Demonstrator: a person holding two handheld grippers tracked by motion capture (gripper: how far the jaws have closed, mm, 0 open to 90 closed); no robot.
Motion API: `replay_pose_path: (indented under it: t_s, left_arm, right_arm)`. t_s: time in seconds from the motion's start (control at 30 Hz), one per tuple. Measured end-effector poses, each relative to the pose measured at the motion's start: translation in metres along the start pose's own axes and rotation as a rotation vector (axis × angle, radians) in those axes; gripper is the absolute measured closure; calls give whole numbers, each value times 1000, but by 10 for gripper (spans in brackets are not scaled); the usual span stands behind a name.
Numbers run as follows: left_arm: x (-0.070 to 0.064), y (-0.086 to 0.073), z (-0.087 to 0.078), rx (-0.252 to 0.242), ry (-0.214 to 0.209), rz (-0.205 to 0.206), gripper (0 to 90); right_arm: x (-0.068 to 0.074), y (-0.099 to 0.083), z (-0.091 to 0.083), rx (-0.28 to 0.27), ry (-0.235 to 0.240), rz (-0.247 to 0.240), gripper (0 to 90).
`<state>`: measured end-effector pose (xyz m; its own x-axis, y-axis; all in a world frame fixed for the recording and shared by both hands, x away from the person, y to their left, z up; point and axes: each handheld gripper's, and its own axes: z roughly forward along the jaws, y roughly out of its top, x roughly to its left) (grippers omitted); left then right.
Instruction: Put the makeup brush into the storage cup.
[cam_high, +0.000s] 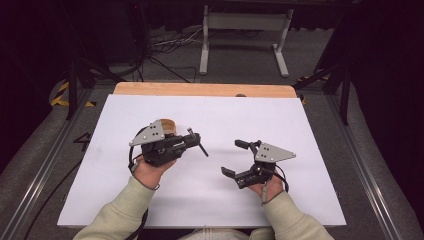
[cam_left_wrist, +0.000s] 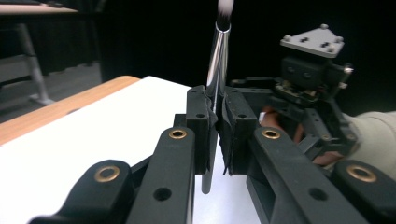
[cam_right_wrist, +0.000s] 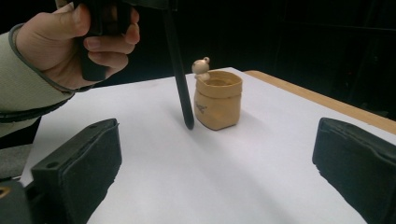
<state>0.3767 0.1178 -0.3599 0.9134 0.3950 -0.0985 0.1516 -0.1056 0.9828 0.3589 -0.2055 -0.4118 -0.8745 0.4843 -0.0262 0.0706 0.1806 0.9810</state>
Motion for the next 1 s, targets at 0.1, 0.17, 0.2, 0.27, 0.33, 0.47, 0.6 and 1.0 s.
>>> replay_pose_path:
  t_s: [0.1, 0.17, 0.2, 0.27, 0.33, 0.47, 0.6, 1.0]
  left_arm:
    - [2, 1, -2, -5, 24, 0, 830]
    - [3, 1, -4, -8, 49, 9, 830]
    - [4, 1, -4, -8, 61, 14, 830]
    - [5, 1, -6, -12, 78, 11, 830]
    - [6, 1, -7, -12, 96, 9, 830]
    - [9, 1, -11, -17, 134, 8, 830]
    - [14, 1, -16, -29, 175, 6, 830]
    - [24, -1, -23, -19, 306, 6, 830]
  right_arm:
    - [-3, 0, -7, -5, -21, 9, 13]
    - [-5, -1, -11, -10, -34, 15, 13]
    - [-5, -1, -11, -10, -34, 15, 13]
    - [-7, -2, -16, -13, -44, 23, 13]
    - [-9, -3, -20, -14, -64, 29, 13]
    - [-13, -5, -27, -6, -95, 27, 13]
    - [-16, -8, -32, -11, -117, 34, 13]
    - [-20, -16, -48, 0, -167, 47, 11]
